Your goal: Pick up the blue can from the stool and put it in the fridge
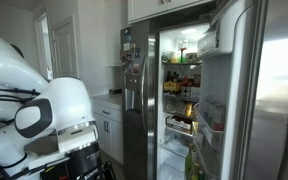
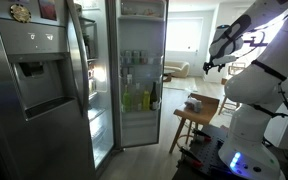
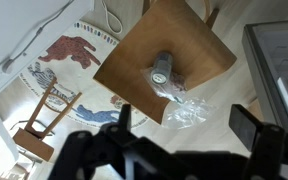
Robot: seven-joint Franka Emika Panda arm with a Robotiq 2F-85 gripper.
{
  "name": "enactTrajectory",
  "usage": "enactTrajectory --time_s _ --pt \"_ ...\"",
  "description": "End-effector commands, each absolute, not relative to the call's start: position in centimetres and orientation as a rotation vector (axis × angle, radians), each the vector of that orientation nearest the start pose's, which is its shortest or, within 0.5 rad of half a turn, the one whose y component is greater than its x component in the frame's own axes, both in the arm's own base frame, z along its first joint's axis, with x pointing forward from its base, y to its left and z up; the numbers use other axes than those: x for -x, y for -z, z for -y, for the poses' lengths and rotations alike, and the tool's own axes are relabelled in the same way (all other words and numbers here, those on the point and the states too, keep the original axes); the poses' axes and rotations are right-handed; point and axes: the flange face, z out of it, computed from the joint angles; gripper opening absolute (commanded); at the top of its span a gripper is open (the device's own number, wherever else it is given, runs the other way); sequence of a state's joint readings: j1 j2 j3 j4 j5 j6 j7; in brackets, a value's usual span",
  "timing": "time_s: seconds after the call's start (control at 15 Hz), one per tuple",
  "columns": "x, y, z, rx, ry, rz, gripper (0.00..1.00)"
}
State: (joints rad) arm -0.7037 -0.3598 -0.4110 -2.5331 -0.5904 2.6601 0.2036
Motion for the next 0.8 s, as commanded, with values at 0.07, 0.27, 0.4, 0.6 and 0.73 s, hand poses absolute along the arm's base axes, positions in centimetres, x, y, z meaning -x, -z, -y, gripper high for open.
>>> enactTrajectory --time_s 0.07,0.27,0.4,0.6,0.73 --pt "-20.3 -40.8 43.7 3.202 0.519 -1.455 1.00" --pt "-20.3 -38.8 45.3 3.221 0.472 -1.411 1.00" --pt "-20.2 -37.5 46.7 3.227 0.434 -1.400 1.00" --pt "-20.0 -36.3 47.8 3.203 0.373 -1.409 1.00" --pt "-19.9 -36.0 47.1 3.197 0.372 -1.421 1.00"
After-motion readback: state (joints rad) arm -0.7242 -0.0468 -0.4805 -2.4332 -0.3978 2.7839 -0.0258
